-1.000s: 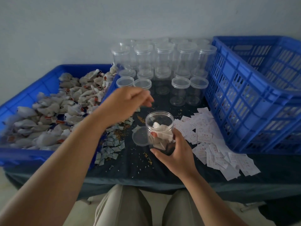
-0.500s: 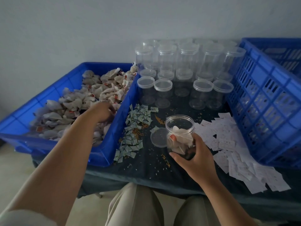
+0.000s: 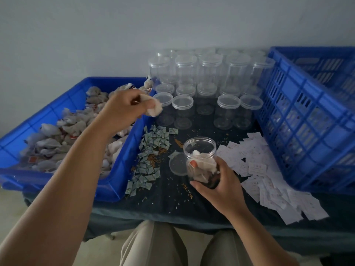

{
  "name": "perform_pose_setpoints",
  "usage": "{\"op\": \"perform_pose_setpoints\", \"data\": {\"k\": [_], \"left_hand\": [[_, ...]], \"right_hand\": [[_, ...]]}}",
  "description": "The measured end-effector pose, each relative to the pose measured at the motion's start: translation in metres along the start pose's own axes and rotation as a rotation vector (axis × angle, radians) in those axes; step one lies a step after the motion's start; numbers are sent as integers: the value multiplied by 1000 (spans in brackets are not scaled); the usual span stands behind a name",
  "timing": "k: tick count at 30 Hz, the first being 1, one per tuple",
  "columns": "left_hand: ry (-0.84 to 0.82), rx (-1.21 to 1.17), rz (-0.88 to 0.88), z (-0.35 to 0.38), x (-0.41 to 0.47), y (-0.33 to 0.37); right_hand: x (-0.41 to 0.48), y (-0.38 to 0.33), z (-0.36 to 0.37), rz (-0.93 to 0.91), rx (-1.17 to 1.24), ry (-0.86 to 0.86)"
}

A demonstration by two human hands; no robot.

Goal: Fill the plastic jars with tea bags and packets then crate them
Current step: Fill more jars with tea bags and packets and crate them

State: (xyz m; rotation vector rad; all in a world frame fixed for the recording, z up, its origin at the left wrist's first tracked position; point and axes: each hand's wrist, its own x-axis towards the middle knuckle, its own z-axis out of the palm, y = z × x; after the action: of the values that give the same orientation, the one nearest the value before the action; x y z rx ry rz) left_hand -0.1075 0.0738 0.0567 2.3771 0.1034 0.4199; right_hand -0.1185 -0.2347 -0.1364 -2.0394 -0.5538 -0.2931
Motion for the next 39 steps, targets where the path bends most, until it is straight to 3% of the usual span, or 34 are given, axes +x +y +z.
{"op": "perform_pose_setpoints", "data": {"k": [4,7,8,11,13,15,17,19,25,31,36,39], "left_hand": [[-241,22,220,37,-11,53],[-419,79,210,56,-12,54],[-395,79,177,54,-9,47],[-115,140,80,27,4,14],[-44,241,-60,2,13,-20],[-212,449,-246,-15,17,-60],[-511,694,-374,-11,8,-95],[-620,751,-404,1,-2,-118],[-206,464,-365,0,1,-137],[59,284,-400,0,-4,-129],[102,115,-402,-16,-13,-99],[213,37,-371,-23,-21,-71]], "right_hand": [[-1,2,-1,-20,0,-26],[-2,3,-1,-26,-11,-14],[-2,3,-1,-30,-13,-9],[-1,3,-1,-38,-8,-1],[-1,4,0,-38,-1,0],[-1,4,0,-45,-8,2],[-1,4,0,-49,-11,4],[-1,5,0,-43,-10,5],[-1,5,0,-28,-31,18],[-1,5,1,-28,-8,18],[-1,4,0,-27,-3,26],[-1,4,0,-36,0,24]]}}
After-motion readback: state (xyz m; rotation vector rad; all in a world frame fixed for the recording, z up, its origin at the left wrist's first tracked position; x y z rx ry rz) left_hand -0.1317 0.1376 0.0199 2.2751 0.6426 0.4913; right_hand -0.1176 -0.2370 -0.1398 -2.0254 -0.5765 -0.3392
